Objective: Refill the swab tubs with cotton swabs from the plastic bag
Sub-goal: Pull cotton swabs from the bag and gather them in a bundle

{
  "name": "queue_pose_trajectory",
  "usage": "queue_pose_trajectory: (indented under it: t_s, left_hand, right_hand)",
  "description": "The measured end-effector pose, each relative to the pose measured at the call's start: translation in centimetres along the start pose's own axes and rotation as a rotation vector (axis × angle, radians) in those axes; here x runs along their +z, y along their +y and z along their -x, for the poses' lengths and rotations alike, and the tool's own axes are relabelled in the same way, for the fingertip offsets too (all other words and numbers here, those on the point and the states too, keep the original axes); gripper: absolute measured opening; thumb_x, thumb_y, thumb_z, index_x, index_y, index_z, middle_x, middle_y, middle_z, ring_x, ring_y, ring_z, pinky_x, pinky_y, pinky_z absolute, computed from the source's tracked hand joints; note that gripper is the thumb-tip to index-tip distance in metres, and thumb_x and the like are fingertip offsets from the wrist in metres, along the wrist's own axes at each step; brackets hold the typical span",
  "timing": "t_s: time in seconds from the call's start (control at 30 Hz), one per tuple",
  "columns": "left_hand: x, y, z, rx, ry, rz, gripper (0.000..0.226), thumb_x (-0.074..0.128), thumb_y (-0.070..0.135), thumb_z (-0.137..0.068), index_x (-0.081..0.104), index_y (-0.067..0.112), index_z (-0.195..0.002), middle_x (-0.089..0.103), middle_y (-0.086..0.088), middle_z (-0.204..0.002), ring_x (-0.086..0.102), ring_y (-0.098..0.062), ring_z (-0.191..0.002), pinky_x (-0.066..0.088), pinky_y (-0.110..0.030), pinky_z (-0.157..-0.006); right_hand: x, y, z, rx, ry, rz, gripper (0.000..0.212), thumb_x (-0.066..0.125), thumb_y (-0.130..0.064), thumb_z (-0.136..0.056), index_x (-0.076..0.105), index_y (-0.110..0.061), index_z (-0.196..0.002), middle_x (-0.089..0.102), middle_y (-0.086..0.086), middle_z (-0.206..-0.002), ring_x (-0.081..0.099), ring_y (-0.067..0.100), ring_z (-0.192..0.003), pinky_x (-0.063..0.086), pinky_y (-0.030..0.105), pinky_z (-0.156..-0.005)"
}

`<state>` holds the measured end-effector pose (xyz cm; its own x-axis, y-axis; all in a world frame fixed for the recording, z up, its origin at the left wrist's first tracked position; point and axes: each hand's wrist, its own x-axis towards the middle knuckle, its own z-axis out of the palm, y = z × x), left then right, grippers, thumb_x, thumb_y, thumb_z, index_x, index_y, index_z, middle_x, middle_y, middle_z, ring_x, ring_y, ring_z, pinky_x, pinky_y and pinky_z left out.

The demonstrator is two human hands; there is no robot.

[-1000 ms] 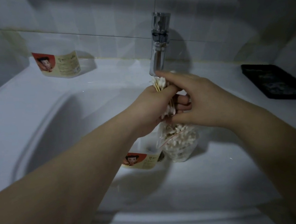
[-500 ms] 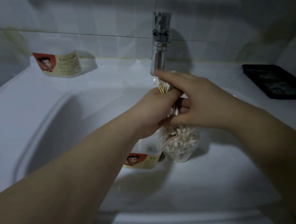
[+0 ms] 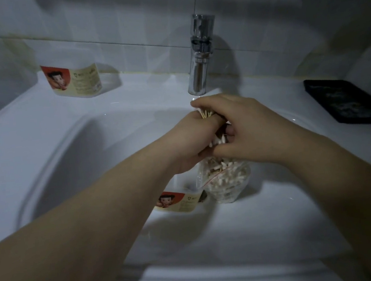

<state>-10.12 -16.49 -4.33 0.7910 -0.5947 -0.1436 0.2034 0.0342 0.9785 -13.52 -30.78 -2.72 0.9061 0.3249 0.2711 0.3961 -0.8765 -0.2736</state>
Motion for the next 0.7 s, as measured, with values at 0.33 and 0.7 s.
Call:
queue_pose_trajectory:
  t_s: [0.33, 0.7]
  left_hand:
    - [-1.0, 0.0, -1.2, -0.002, 0.35, 0.119, 0.021, 0.057, 0.025, -0.102, 0.053, 0.017, -0.083, 0.05, 0.003, -0.059, 0.047, -0.011, -0.047, 0.043, -0.025, -0.052]
    - [-0.5, 0.8, -0.4, 0.16, 0.136, 0.116, 0.03, 0.055, 0.021, -0.103, 0.043, 0.021, -0.076, 0.038, 0.006, -0.051, 0.036, -0.011, -0.042, 0.034, -0.022, -0.043]
  right_hand:
    - [-2.8, 0.9, 1.1, 0.148, 0.099, -0.119, 0.02, 0.073, -0.038, -0.087, 0.071, -0.042, -0.107, 0.069, -0.019, -0.094, 0.065, 0.001, -0.083, 0.047, 0.01, -0.067]
    - [-1.8, 0.1, 1.0, 0.186, -0.345, 0.054, 0.028, 0.079, -0.059, -0.069, 0.077, -0.041, -0.09, 0.068, -0.022, -0.076, 0.062, -0.006, -0.073, 0.045, 0.017, -0.064]
